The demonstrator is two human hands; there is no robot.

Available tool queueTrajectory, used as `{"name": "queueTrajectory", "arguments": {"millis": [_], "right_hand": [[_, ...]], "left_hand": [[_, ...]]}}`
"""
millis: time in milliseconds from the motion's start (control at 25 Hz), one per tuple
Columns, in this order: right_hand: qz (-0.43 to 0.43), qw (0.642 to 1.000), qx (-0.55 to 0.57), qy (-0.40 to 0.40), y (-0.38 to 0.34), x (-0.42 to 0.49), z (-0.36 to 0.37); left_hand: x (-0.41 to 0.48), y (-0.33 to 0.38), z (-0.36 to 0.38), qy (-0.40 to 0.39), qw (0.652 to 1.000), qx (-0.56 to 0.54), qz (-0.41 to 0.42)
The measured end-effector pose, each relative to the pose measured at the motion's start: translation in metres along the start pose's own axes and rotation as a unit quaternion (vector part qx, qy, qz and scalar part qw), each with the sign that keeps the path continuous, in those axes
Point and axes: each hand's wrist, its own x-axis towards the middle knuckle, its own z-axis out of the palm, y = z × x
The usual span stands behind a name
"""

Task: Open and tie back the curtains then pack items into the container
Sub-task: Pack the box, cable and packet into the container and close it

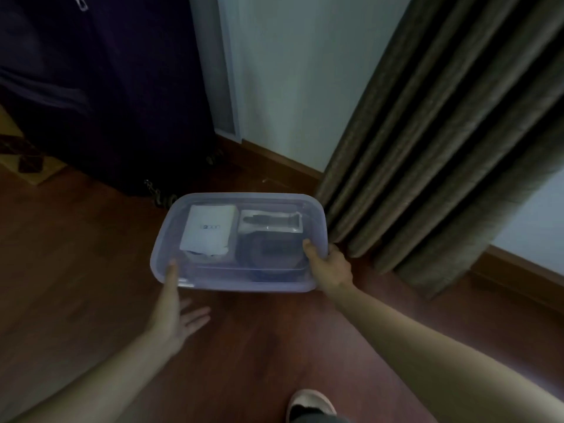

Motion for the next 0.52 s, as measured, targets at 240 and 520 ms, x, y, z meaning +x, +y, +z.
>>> {"name": "queueTrajectory", "arguments": {"millis": [240, 520], "right_hand": [[0.021, 1.0, -0.008, -0.02, -0.004, 0.053, 0.059], [-0.051, 0.998, -0.033, -0.025, 0.002, 0.053, 0.076]], "left_hand": [[0.054, 0.005, 0.056, -0.024, 0.998, -0.051, 0.016], [0.094, 0.019, 0.078, 0.009, 0.998, -0.045, 0.047]]}}
